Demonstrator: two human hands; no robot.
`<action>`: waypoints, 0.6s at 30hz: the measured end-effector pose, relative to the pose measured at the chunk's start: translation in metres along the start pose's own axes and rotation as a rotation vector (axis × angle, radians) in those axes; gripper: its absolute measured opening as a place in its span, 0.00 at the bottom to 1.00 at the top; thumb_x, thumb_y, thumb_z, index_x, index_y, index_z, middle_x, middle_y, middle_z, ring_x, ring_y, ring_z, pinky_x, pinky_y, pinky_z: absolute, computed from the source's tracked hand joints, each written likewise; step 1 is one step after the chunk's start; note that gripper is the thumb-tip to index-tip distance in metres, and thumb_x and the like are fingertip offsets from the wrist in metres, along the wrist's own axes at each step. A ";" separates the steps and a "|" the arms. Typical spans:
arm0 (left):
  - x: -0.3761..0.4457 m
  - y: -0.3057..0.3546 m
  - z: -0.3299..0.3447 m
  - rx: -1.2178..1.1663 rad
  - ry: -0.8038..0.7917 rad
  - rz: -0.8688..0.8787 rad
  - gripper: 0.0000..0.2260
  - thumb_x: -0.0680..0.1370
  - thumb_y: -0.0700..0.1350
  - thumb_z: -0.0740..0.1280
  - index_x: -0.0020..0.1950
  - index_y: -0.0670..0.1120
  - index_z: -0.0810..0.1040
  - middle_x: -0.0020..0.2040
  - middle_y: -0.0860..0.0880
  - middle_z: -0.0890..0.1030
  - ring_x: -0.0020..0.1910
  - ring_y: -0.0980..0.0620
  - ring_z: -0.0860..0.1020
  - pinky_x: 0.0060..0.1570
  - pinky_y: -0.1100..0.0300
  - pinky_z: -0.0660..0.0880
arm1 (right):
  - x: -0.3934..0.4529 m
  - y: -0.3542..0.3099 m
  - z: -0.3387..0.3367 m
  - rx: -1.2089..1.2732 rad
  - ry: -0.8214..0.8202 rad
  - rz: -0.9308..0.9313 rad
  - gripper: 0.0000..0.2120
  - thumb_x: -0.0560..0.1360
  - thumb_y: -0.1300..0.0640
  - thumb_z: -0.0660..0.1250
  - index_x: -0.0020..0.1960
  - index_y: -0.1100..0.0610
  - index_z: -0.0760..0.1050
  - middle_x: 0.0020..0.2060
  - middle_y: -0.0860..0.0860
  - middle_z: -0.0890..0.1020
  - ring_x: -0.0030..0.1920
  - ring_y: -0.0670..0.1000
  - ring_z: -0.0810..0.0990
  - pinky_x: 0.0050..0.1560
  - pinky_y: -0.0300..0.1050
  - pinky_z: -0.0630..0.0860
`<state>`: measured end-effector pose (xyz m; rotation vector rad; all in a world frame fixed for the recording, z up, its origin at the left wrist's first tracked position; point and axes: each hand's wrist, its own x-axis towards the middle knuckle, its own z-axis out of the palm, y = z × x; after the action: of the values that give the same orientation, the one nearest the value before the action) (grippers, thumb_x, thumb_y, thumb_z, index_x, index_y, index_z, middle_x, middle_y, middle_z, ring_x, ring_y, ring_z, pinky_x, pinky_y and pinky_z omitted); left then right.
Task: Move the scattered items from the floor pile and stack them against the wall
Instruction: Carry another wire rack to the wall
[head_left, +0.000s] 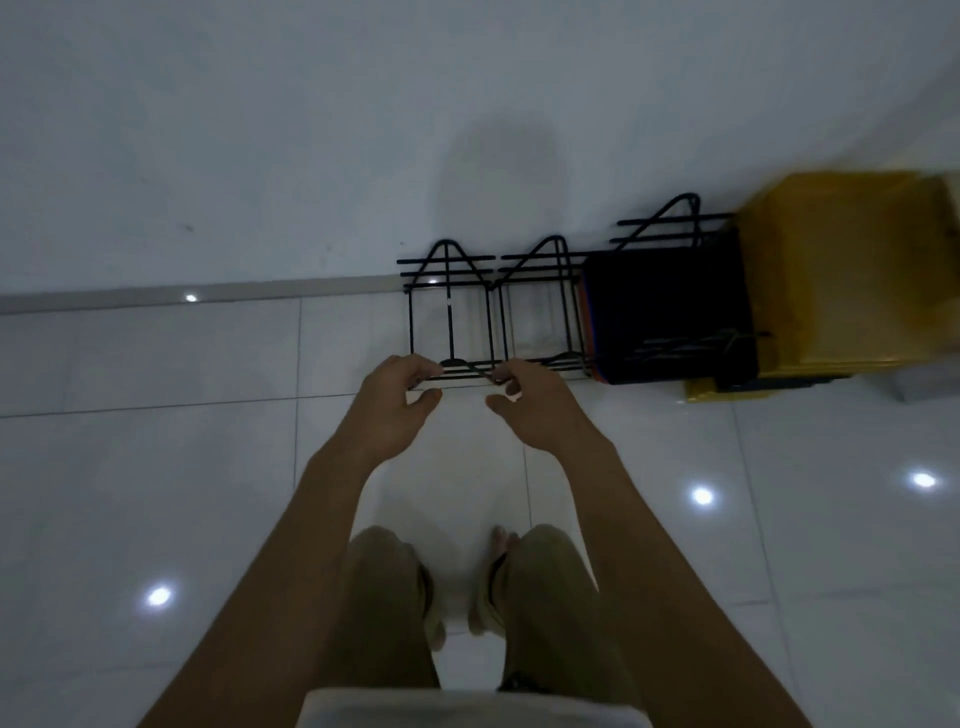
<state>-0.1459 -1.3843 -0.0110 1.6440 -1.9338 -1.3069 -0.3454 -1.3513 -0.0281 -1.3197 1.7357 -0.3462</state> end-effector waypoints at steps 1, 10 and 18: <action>-0.017 0.018 -0.011 -0.003 -0.004 0.004 0.10 0.77 0.40 0.68 0.58 0.47 0.77 0.57 0.47 0.77 0.54 0.55 0.73 0.49 0.79 0.64 | -0.021 -0.014 -0.012 -0.007 -0.014 0.016 0.18 0.78 0.53 0.68 0.66 0.56 0.72 0.60 0.55 0.75 0.56 0.48 0.72 0.58 0.39 0.68; -0.117 0.083 -0.057 0.008 -0.022 -0.008 0.11 0.78 0.46 0.67 0.61 0.52 0.76 0.60 0.54 0.74 0.59 0.58 0.70 0.60 0.62 0.65 | -0.139 -0.073 -0.045 0.062 0.110 0.171 0.19 0.77 0.49 0.68 0.66 0.50 0.71 0.64 0.55 0.72 0.65 0.55 0.70 0.66 0.53 0.70; -0.147 0.043 -0.107 0.147 -0.211 0.001 0.13 0.78 0.50 0.67 0.62 0.55 0.74 0.64 0.49 0.72 0.65 0.50 0.70 0.67 0.50 0.66 | -0.185 -0.123 -0.006 0.170 0.116 0.214 0.24 0.77 0.49 0.68 0.71 0.51 0.68 0.69 0.55 0.68 0.68 0.53 0.68 0.63 0.40 0.65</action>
<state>-0.0516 -1.3033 0.1285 1.6269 -2.1997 -1.4194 -0.2687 -1.2395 0.1482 -0.9991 1.8801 -0.4443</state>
